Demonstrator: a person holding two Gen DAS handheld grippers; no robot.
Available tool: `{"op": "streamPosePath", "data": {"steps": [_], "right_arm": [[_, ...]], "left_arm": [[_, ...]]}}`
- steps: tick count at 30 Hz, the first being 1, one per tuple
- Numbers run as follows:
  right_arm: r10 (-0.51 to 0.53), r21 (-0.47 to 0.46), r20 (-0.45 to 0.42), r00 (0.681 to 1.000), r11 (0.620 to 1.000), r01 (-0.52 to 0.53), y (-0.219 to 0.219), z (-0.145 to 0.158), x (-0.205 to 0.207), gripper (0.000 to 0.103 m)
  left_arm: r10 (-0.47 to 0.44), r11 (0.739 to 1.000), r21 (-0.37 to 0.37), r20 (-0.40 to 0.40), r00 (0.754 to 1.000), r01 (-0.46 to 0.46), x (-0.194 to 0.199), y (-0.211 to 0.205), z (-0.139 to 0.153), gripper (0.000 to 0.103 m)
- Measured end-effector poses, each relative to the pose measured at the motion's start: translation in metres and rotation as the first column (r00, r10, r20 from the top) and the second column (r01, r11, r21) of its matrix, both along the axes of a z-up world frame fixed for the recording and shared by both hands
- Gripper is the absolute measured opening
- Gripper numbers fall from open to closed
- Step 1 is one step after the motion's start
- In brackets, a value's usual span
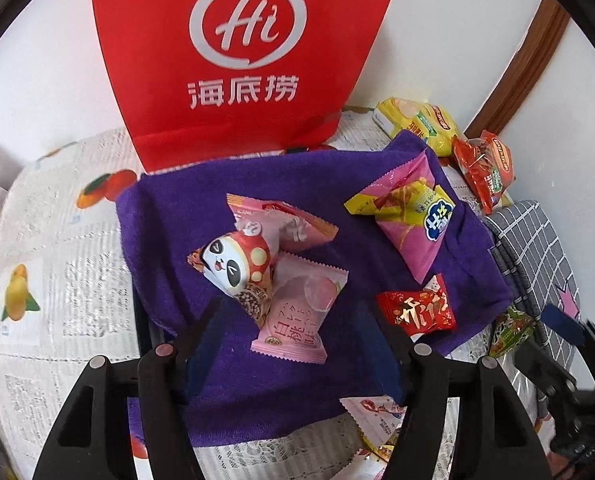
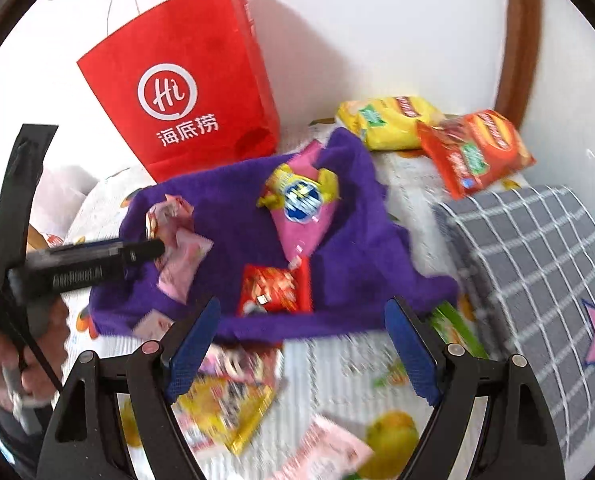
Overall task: Organize snacks
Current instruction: 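Open the right gripper to drop the red packet while the left drops the peach packet, then move the right gripper to the green snack bag and grasp it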
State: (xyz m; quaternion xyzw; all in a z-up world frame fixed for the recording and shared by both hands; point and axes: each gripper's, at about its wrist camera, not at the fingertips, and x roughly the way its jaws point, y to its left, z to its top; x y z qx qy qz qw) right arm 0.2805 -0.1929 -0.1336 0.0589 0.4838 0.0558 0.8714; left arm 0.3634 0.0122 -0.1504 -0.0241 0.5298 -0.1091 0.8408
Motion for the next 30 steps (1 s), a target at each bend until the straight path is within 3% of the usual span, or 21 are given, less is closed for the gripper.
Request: {"op": "streamPosePath", "data": {"steps": [10,24,30], "right_arm": [[-0.151,-0.07,0.003,0.989,0.986,0.151,-0.056,-0.002,-0.053,0.083],[-0.156,-0.158,0.016,0.988,0.975,0.157,-0.062,-0.062,-0.015,0.083],[-0.133,-0.164,-0.033,0.991,0.978,0.126,-0.062,-0.084,-0.005,0.069]], "left_arm": [[-0.027,0.999,-0.033,0.036,0.999,0.029,-0.011,-0.005,0.023,0.065],[-0.008,1.0,-0.024,0.053,0.999,0.009,-0.013,-0.001,0.03,0.065],[-0.01,1.0,-0.023,0.071,0.997,0.012,-0.016,-0.004,0.038,0.065]]}}
